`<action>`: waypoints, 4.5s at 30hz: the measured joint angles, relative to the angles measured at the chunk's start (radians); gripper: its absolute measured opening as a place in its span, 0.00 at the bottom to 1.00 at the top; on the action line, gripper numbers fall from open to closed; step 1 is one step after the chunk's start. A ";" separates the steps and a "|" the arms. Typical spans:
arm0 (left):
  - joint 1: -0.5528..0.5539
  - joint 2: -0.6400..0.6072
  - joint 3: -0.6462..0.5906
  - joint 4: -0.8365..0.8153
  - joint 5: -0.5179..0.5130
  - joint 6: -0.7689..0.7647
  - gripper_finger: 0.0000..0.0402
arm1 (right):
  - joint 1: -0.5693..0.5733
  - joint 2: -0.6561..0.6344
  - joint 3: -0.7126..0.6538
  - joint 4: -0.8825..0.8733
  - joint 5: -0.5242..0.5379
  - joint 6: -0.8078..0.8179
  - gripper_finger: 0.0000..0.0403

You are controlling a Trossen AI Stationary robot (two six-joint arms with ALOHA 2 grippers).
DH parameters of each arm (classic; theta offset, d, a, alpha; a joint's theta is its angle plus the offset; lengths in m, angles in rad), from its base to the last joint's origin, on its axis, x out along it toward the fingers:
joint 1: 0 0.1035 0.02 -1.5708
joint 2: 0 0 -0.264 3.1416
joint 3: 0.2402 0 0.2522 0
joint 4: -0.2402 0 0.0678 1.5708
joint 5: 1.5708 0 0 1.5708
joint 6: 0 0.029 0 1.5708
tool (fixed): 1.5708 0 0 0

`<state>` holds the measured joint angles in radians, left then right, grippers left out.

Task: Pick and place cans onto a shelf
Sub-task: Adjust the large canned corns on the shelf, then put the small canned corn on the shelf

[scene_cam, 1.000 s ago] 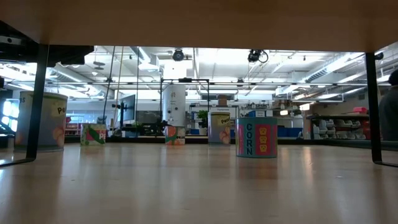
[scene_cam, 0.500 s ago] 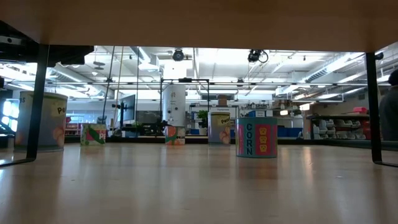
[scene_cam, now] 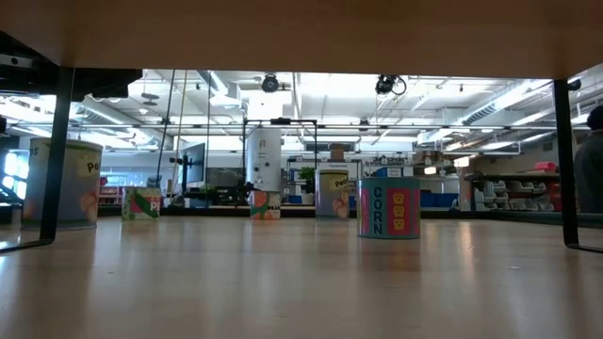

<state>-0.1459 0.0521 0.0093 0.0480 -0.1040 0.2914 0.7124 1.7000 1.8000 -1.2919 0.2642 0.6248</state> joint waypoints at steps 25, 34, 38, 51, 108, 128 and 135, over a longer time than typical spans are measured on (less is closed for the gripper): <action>0.000 0.000 0.000 0.000 0.000 0.000 0.10 | 0.099 0.001 -0.035 0.116 0.099 -0.209 0.88; 0.000 0.000 0.000 0.000 0.000 0.000 0.10 | 0.121 0.000 -0.038 0.113 0.133 -0.201 0.88; 0.000 0.000 0.000 0.000 0.000 0.000 0.10 | 0.120 0.000 -0.034 0.109 0.140 -0.195 0.88; 0.000 0.000 0.000 0.000 0.000 0.000 0.10 | 0.054 -0.043 0.044 0.046 0.108 0.017 0.88; 0.000 0.000 0.000 0.003 -0.031 0.008 0.10 | -0.785 0.225 0.045 0.035 -0.350 0.546 0.99; 0.000 0.000 0.000 0.004 -0.031 0.008 0.10 | -0.755 0.494 0.044 -0.075 -0.542 0.710 0.94; 0.000 0.000 0.000 0.005 -0.031 0.008 0.10 | -0.771 0.494 -0.025 -0.041 -0.568 0.645 0.94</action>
<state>-0.1463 0.0521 0.0093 0.0528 -0.1349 0.2993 -0.0590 2.1937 1.7748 -1.3327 -0.3036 1.2698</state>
